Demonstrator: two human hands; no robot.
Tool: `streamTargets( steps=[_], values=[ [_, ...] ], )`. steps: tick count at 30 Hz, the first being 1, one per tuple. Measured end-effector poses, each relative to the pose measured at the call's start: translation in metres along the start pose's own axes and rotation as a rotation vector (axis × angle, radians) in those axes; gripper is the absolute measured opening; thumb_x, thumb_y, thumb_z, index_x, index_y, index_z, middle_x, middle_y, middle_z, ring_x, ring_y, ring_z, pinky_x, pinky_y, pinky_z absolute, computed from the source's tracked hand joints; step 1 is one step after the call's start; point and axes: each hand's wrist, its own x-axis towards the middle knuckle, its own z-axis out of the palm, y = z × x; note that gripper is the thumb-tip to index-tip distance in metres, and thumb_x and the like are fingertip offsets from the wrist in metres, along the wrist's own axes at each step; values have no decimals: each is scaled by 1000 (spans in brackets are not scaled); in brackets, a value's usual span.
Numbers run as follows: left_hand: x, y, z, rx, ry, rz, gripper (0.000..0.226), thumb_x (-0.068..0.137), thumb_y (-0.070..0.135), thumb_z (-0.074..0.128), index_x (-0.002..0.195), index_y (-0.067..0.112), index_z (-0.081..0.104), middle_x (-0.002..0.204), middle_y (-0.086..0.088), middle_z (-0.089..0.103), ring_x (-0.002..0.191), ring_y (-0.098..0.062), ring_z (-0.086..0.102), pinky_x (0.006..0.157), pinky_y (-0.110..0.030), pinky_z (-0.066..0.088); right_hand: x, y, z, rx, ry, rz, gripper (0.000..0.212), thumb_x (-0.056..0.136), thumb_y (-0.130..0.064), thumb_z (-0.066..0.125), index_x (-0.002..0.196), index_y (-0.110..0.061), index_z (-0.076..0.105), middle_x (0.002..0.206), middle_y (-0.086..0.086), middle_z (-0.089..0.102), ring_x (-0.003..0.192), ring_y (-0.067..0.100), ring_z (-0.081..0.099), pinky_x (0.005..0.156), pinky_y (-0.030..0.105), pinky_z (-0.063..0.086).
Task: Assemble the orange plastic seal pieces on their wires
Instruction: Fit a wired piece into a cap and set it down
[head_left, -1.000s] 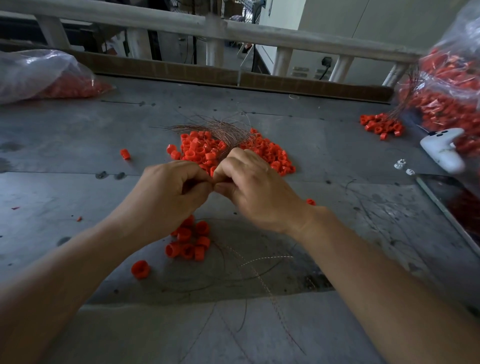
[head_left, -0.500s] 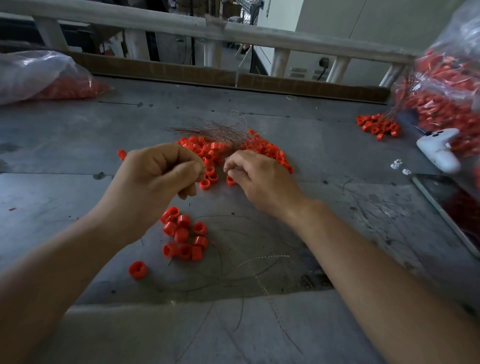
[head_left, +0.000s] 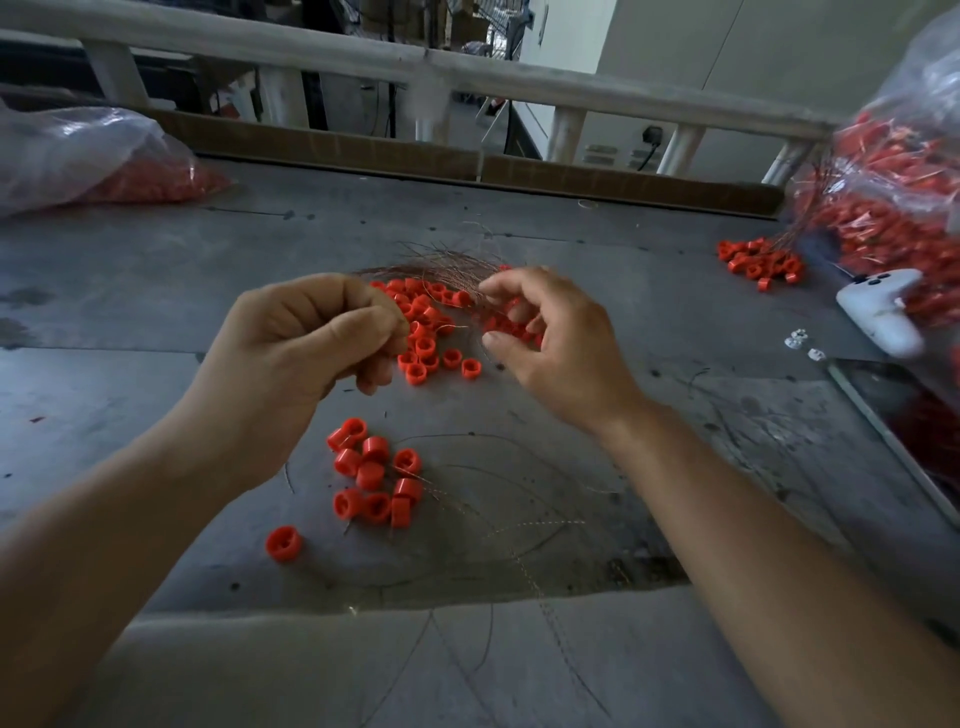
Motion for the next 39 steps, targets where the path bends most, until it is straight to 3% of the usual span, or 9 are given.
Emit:
streamTargets(
  steps=[5,8,11,15,18,24,29,33,39],
  values=[
    [0,2,-1,-32,17,-4,12,67,31,61,64,24,70,66,5,64,56,-6,55,53,-16,46,-5,-13,-3,113,-87,-116,19,78,-9,69,97,-7,68,101,-4,63,100,10,57,93,20,42],
    [0,4,-2,-99,7,4,13,64,35,73,65,22,70,66,5,64,55,-7,55,53,-17,46,-5,-14,-2,193,-67,-100,10,82,-5,64,91,-2,67,90,1,65,85,6,60,79,12,46],
    [1,4,-3,-201,10,1,16,63,34,67,63,18,69,65,4,64,54,-7,54,52,-17,45,-4,-12,-4,203,-64,-64,9,85,-5,61,92,-1,65,84,0,64,72,8,60,70,20,51],
    [4,7,-5,-291,27,12,11,65,28,63,60,19,68,63,5,63,52,-6,53,51,-16,44,-5,-12,-5,200,-58,-48,8,90,-6,53,88,-11,58,88,2,65,82,15,62,73,28,51],
    [6,7,-9,-328,35,19,11,65,29,66,61,19,68,64,5,64,52,-5,53,52,-15,45,-4,-13,-6,277,-30,-38,24,92,-5,49,82,-26,47,83,-10,61,82,5,62,73,21,52],
    [7,6,-15,-376,66,13,11,63,31,70,63,20,68,66,5,64,52,-4,53,52,-16,45,-2,-2,-5,153,-52,7,14,92,-5,50,86,-18,48,68,-11,55,61,-1,55,59,17,47],
    [8,5,-14,-277,113,-55,24,79,11,56,59,18,68,62,3,63,51,-6,53,50,-17,45,4,6,-24,130,91,0,15,91,-5,51,82,-16,51,64,-11,52,59,-3,50,57,8,40],
    [7,1,-5,-177,141,-136,21,74,14,58,56,17,69,59,3,62,50,-7,53,48,-17,45,5,11,-38,183,178,41,25,90,-5,49,76,-26,49,61,-11,51,57,-1,50,61,12,41],
    [6,-2,-7,-13,141,-207,23,74,13,57,57,19,70,59,2,63,49,-6,53,48,-15,45,6,15,-47,308,264,227,25,92,-4,47,76,-24,51,62,-3,53,49,-4,49,49,7,35]
  ],
)
